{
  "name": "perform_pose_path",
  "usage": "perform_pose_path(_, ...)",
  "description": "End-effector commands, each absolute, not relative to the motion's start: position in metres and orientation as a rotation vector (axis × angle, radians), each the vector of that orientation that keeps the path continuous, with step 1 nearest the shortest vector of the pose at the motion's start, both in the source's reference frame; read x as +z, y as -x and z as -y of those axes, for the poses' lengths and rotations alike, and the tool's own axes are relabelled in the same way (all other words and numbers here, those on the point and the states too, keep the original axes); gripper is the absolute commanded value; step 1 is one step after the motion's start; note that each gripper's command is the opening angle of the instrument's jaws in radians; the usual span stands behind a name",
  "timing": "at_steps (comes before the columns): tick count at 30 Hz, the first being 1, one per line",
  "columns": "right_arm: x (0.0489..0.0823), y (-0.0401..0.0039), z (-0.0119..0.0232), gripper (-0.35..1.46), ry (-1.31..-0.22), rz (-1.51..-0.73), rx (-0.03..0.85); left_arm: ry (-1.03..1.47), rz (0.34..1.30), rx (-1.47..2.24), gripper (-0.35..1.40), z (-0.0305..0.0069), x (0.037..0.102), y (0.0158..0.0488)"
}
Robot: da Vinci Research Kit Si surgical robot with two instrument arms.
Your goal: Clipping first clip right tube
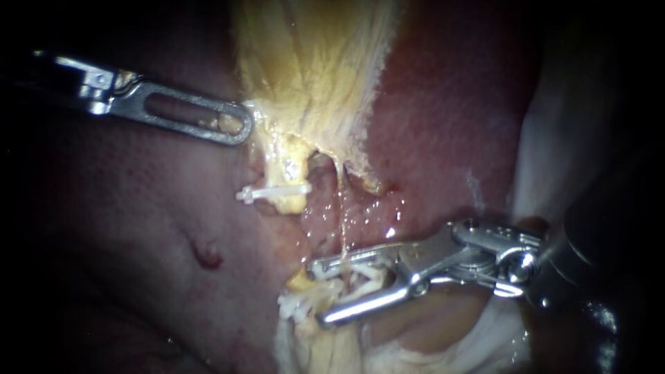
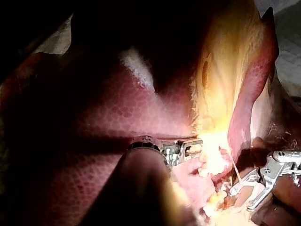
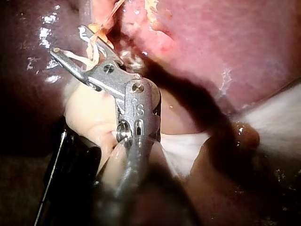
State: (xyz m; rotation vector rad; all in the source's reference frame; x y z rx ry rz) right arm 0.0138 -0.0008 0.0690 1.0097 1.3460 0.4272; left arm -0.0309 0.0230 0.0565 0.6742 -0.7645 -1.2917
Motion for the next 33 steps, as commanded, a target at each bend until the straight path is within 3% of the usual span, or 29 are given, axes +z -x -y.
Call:
perform_pose_path(1,0.0693,-0.0137,0.0007,0.21,-1.008,-1.346,0.427,-0.674,0.765,-1.292,-0.35,-0.0230,0.0565,0.0309)
perform_pose_path(13,0.0695,-0.0133,0.0007,-0.35,-1.044,-1.332,0.441,-0.674,0.765,-1.292,-0.35,-0.0230,0.0565,0.0309)
perform_pose_path(33,0.0699,-0.0133,0.0011,-0.35,-1.078,-1.305,0.446,-0.675,0.764,-1.292,-0.35,-0.0230,0.0564,0.0309)
